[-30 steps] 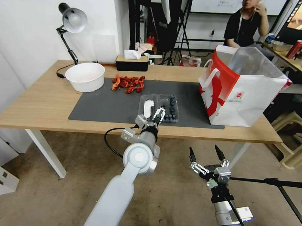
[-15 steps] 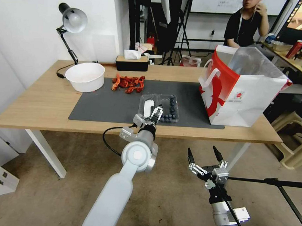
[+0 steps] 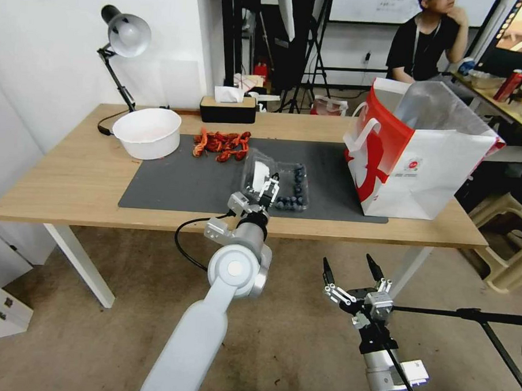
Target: Close the takeout container lid, then place the container into the takeout bag.
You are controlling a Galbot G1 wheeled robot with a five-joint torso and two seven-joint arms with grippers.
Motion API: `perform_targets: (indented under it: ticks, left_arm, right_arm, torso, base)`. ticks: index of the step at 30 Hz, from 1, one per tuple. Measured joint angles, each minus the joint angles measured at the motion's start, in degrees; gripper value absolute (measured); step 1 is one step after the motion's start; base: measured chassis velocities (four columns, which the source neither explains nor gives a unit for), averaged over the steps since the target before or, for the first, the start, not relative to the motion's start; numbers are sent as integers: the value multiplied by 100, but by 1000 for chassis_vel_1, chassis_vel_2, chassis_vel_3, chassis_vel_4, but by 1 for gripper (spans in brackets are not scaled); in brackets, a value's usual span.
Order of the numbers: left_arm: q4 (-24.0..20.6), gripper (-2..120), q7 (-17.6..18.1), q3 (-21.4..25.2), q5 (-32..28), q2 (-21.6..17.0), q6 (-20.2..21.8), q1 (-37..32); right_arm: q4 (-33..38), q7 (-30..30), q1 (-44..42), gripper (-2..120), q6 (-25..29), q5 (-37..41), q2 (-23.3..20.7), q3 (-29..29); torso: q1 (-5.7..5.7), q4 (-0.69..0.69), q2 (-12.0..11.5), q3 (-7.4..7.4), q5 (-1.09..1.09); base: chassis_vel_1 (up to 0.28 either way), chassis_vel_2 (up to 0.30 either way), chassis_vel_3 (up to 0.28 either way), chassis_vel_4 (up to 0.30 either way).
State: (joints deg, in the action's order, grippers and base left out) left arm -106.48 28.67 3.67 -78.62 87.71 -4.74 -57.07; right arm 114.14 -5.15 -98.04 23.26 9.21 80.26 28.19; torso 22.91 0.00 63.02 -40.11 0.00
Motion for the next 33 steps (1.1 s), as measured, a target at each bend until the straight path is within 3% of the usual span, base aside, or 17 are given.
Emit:
perform_targets:
  ticks: [8, 11, 33]
  left_arm:
    - [-60, 100, -185, 5, 12, -48, -8, -45]
    - [-118, 100, -468, -2, 49, -143, -24, -58]
    - [-156, 100, -1410, -23, 5, -591, 72, 35]
  right_arm:
    - [-3, 3, 18, 100, -2, -12, -4, -8]
    - [-4, 5, -3, 100, -3, -33, -5, -8]
    - [1, 9, -42, 100, 42, -95, -10, -1]
  torso:
    - [0, 0, 0, 0, 1]
    - [0, 0, 0, 0, 0]
    - [2, 0, 0, 0, 0]
  base:
    - [0, 0, 0, 0]
    - [0, 0, 0, 0]
    - [0, 0, 0, 0]
